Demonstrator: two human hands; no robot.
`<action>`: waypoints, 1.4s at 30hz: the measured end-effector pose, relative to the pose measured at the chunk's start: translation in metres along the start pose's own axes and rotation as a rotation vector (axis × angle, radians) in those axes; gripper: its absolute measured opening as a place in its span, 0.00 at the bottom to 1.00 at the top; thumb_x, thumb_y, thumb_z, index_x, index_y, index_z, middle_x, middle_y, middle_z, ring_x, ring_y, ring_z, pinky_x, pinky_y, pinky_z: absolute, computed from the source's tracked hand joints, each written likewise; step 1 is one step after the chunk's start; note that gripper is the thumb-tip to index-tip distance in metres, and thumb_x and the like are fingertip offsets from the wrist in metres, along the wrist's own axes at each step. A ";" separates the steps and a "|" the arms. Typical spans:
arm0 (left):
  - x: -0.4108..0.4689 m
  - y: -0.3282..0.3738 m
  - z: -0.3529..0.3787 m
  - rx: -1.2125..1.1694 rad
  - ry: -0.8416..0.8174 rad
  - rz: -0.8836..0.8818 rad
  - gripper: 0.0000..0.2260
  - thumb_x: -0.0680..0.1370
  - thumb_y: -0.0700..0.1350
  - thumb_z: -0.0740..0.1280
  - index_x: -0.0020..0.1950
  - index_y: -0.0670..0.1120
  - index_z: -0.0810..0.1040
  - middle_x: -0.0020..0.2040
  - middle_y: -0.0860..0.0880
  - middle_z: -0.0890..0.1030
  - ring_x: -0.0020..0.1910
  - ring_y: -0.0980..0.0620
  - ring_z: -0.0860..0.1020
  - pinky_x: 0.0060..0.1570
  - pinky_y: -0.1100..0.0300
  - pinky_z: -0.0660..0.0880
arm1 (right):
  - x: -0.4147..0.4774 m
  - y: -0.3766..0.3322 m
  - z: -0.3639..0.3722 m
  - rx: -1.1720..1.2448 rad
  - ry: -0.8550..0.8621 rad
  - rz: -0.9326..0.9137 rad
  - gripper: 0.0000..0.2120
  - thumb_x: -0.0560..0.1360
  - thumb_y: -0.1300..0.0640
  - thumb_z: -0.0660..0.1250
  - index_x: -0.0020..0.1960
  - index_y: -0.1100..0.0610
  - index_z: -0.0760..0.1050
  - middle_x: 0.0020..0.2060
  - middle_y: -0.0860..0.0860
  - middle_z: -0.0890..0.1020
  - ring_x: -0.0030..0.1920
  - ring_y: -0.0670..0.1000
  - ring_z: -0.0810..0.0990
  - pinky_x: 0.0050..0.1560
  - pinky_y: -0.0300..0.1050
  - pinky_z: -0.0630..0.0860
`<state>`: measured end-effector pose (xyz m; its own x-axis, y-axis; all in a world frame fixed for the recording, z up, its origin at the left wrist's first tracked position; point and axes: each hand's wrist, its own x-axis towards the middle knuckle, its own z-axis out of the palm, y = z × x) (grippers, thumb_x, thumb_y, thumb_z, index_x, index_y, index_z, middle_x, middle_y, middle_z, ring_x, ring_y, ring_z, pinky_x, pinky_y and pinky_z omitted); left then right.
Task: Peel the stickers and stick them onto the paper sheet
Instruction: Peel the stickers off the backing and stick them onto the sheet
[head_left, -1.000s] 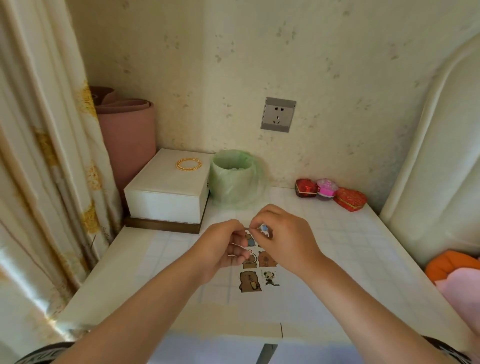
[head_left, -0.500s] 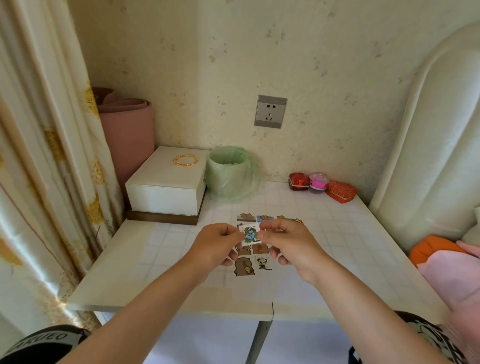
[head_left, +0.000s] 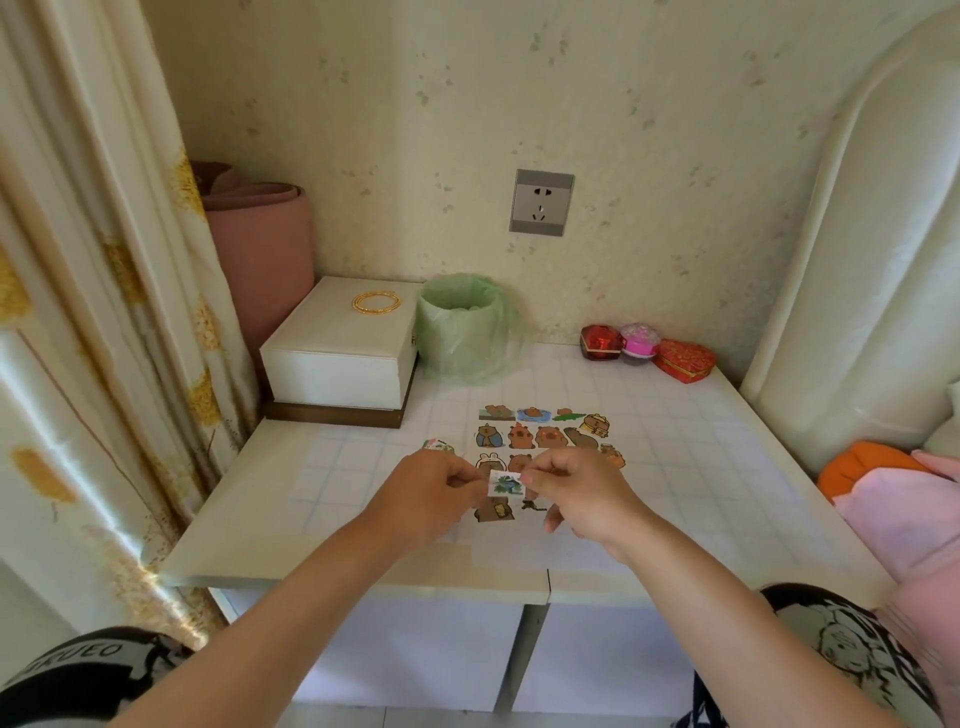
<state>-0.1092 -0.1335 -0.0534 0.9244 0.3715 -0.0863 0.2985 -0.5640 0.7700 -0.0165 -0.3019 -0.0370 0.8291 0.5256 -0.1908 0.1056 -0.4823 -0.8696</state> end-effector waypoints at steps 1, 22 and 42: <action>-0.001 -0.002 0.000 0.035 0.017 0.008 0.06 0.78 0.46 0.68 0.49 0.54 0.85 0.46 0.54 0.85 0.42 0.58 0.80 0.45 0.64 0.76 | 0.001 0.001 -0.001 -0.027 0.023 0.007 0.06 0.80 0.58 0.67 0.48 0.58 0.81 0.50 0.51 0.83 0.31 0.55 0.78 0.20 0.31 0.64; 0.000 -0.032 0.003 0.509 -0.168 0.373 0.35 0.69 0.64 0.71 0.74 0.56 0.70 0.71 0.63 0.67 0.71 0.60 0.59 0.72 0.58 0.60 | 0.000 0.015 0.024 -0.261 -0.045 0.122 0.07 0.69 0.53 0.77 0.34 0.53 0.84 0.27 0.47 0.83 0.25 0.44 0.72 0.33 0.37 0.70; 0.007 -0.033 0.010 0.550 -0.096 0.432 0.20 0.75 0.58 0.69 0.65 0.55 0.76 0.66 0.59 0.72 0.67 0.56 0.65 0.66 0.57 0.66 | 0.003 0.013 0.034 -0.616 0.070 0.061 0.04 0.68 0.47 0.74 0.37 0.47 0.82 0.35 0.42 0.81 0.40 0.46 0.79 0.34 0.38 0.69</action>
<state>-0.1107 -0.1197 -0.0854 0.9966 -0.0222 0.0798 -0.0466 -0.9467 0.3187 -0.0316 -0.2827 -0.0644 0.8754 0.4474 -0.1829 0.3372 -0.8364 -0.4321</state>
